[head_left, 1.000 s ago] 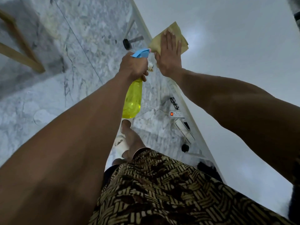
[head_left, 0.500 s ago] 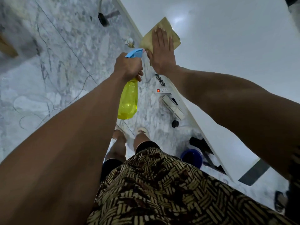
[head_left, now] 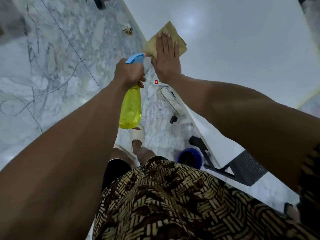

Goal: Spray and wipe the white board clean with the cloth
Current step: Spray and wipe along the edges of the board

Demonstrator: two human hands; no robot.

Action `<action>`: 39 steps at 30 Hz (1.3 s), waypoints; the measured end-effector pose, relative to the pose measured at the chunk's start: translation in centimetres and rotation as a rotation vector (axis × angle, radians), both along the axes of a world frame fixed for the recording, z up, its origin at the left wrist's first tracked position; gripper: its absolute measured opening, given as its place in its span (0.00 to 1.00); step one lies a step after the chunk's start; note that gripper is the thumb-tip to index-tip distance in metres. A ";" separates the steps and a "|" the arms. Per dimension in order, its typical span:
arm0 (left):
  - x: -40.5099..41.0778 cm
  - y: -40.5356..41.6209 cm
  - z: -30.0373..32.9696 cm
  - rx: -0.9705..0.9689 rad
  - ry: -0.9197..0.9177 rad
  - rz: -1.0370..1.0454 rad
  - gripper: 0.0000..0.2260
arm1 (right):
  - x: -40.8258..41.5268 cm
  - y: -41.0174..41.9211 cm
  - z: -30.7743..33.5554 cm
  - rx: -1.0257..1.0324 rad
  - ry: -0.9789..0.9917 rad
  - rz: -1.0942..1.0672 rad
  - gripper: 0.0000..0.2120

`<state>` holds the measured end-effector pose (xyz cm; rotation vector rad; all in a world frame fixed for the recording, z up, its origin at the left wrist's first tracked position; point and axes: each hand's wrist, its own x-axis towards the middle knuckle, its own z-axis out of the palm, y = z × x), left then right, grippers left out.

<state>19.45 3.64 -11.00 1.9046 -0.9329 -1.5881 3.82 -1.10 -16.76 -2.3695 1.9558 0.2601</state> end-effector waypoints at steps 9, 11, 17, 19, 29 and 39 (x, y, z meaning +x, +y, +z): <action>-5.7 8.8 0.1 -0.004 0.012 -0.035 0.14 | -6.6 10.5 0.4 0.012 -0.032 -0.032 0.33; -7.1 11.2 0.3 -0.020 0.013 -0.039 0.14 | -8.3 13.2 0.5 0.004 -0.035 -0.032 0.32; -10.8 19.8 0.5 -0.032 0.044 -0.078 0.18 | -12.9 20.7 1.2 0.016 -0.014 -0.005 0.32; -11.9 22.1 0.7 -0.013 0.059 -0.078 0.17 | -14.2 22.7 1.3 0.023 -0.018 0.001 0.32; -17.3 28.6 0.9 -0.015 0.046 -0.037 0.09 | -17.4 27.9 0.9 0.043 -0.040 0.028 0.31; -19.8 31.5 1.3 -0.056 0.034 0.019 0.13 | -19.7 32.7 0.8 0.021 -0.074 0.023 0.32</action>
